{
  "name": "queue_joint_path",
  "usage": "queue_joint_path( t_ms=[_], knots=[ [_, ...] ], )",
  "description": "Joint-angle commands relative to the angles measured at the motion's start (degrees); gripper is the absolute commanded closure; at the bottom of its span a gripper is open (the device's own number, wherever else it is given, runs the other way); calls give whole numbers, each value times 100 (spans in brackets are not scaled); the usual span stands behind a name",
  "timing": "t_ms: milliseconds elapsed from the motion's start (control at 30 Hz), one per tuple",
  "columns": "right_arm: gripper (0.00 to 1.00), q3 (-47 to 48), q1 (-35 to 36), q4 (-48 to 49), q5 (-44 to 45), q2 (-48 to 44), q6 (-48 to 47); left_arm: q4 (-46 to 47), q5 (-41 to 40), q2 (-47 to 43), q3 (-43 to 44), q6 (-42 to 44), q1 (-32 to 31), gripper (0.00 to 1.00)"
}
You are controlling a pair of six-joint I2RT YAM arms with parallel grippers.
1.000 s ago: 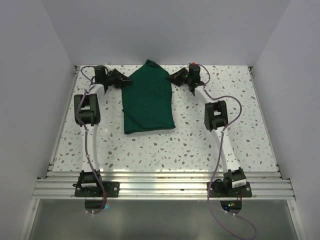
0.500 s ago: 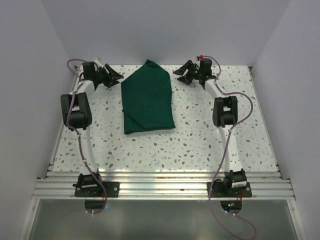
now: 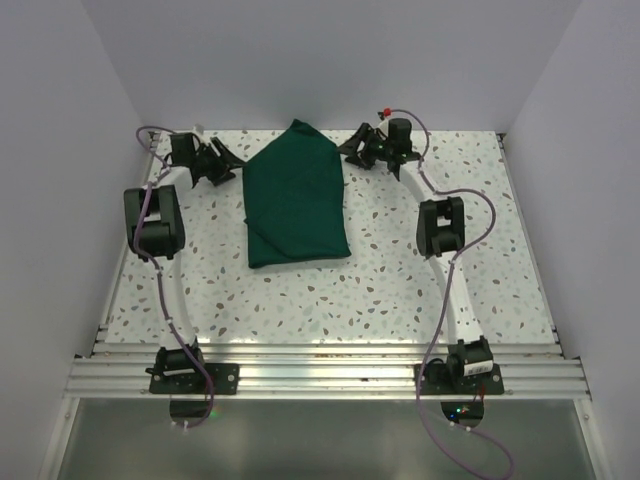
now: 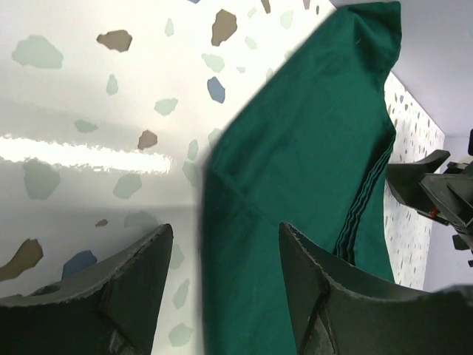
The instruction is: Prepare the surgical pack
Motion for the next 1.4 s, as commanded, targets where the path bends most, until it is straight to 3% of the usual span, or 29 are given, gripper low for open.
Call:
queue_joint_path(
  t_ms=[0,367,533,633,767,800,867,1000,1200,1367],
  knots=[
    [32,291,237,-243,612,356,-372,-51,-427,410,181,119,-83,36],
    [36,520,483,-120,1386,629,-170,-86,-437,1123,867,-180,-250,37],
    [36,538,483,-138,1457,673,-188,-201,-314,1317,1043,-127,-311,44],
    [44,616,483,-129,1430,743,-127,-157,-191,1361,1043,-145,-311,53],
    [64,608,492,-16,1369,743,5,-157,-42,1326,1061,-127,-312,73],
    [73,651,492,3,1360,734,49,-174,-24,1300,1070,-127,-320,80],
    [77,643,501,3,1316,691,76,-200,72,1265,1070,-127,-311,85],
    [99,319,492,-94,1159,428,32,-332,187,1151,1009,-75,-311,99],
    [100,-481,466,-129,860,-249,-152,-640,161,703,675,242,-320,100],
    [100,-430,448,-287,736,-680,-136,-789,248,246,429,347,-329,100]
  ],
)
